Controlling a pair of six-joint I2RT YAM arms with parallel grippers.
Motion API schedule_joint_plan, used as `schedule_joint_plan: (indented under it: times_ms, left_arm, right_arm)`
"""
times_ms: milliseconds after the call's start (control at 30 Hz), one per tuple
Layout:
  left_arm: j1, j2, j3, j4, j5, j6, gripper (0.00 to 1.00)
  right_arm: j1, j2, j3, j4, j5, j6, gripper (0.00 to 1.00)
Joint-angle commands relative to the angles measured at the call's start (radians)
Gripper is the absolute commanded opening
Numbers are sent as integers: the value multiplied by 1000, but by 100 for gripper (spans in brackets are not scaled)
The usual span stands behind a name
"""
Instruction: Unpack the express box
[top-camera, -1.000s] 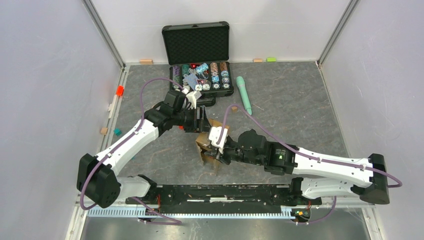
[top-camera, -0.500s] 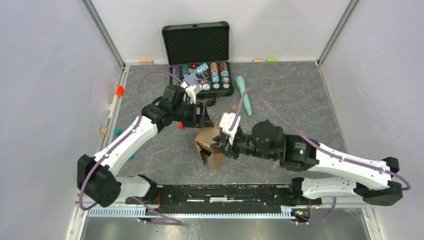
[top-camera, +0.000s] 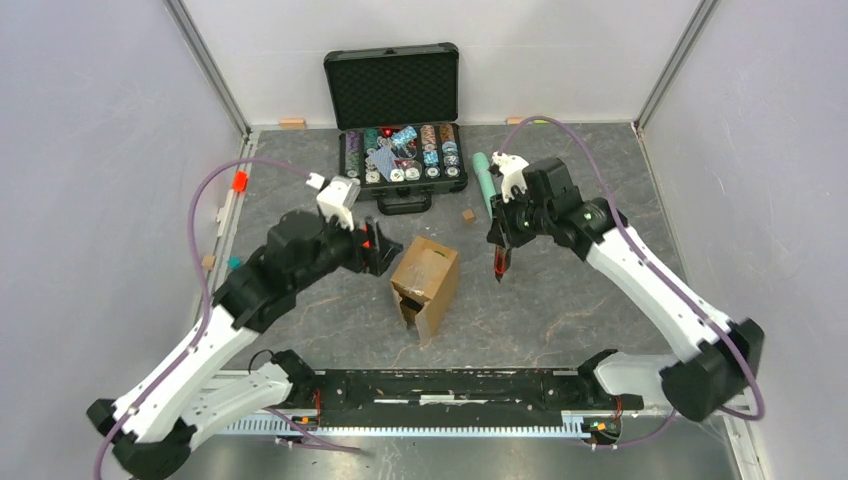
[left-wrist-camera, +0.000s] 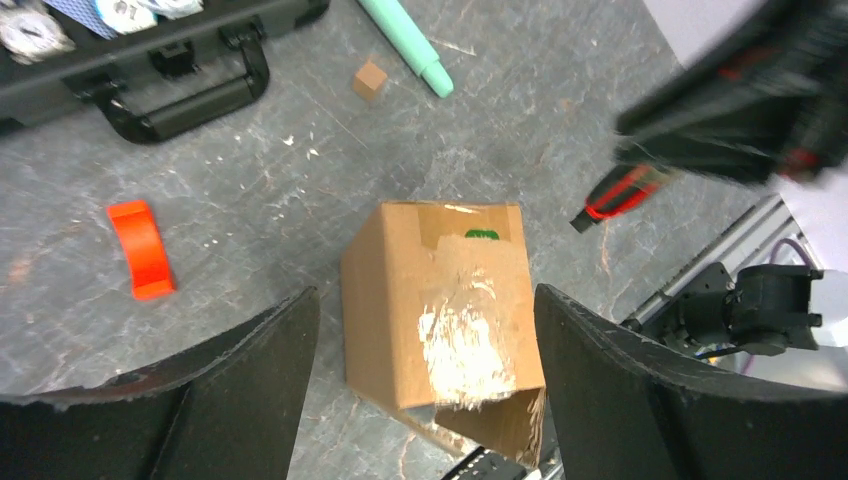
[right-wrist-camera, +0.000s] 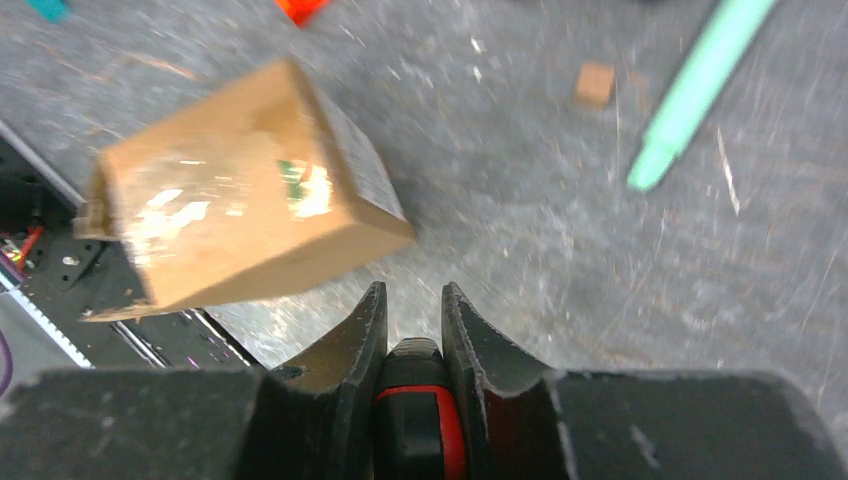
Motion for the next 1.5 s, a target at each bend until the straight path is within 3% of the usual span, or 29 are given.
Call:
schedule_joint_plan:
  times_ms: [0,200,467,667,867,1000,1200,1333,1467]
  left_arm:
    - [-94,-122,-117,18,-240,-5,84]
    - [-275,-234,-271,-22,-383,-169,80]
    - [-556,-269,-413,38,-576,-336,79]
    - [-612,-224,-536,145,-715,-418,79]
    - [-613,-146,-630,421,-812,-313,77]
    - [-614,-143,-642,485,-810,-248,70]
    - [-613,-167,-625,507,-738,-150,49]
    - [-613,-163,-565,446,-660,-125,28]
    - [-613,-149,-500,390,-589,-120,15]
  right_arm:
    - [-174,128,27,-40,-182,-26,0]
    - [-350,341,93,-28,-193,-24,10]
    - [-409,495,79,73,-83,32,27]
    - [-413,513,43,156,-24,67,41]
    - [-401,401,-53,240,60,109,55]
    - [-325,223,-187,341,88,184,56]
    - [-92,56,-419,579,114,386,52]
    - [-2,86,-486,690,116,464,47]
    - [51,202,-435,764,74,475,47]
